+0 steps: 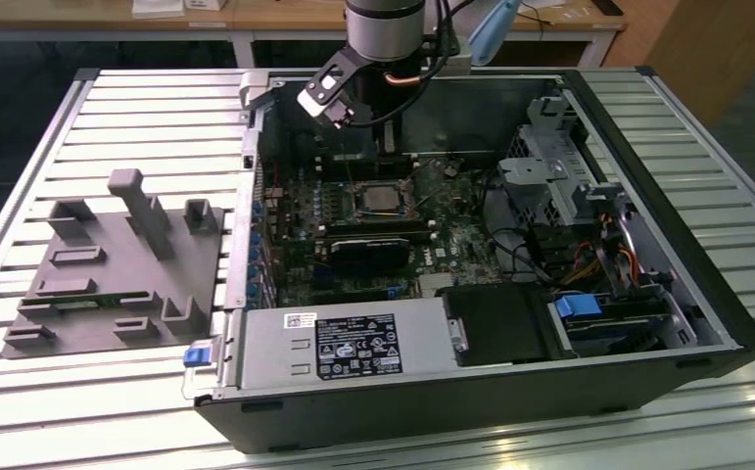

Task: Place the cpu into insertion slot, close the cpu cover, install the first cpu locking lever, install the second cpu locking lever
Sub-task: 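Close the cpu cover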

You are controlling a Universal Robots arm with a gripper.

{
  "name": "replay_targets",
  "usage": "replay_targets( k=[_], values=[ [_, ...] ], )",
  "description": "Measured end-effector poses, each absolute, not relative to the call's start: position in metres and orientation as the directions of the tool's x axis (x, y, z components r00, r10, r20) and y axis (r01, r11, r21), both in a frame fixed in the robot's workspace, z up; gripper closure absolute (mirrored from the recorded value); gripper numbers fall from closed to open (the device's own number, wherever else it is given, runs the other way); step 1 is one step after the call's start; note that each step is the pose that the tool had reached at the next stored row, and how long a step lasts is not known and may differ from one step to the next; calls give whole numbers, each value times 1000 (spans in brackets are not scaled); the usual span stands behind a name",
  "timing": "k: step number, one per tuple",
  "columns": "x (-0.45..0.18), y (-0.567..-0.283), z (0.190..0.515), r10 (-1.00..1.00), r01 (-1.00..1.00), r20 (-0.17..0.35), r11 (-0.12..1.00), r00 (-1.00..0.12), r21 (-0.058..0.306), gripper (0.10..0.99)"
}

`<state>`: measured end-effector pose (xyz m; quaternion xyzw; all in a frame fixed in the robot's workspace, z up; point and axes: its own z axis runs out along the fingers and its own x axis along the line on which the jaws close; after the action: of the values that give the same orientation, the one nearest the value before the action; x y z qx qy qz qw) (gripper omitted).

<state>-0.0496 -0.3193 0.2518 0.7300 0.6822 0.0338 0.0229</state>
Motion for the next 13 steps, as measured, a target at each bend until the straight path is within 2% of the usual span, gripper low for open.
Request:
replay_targets(
  k=[13],
  values=[
    [-50, -319, 260, 998, 994, 18, -68, 67, 80, 980]
  ],
)
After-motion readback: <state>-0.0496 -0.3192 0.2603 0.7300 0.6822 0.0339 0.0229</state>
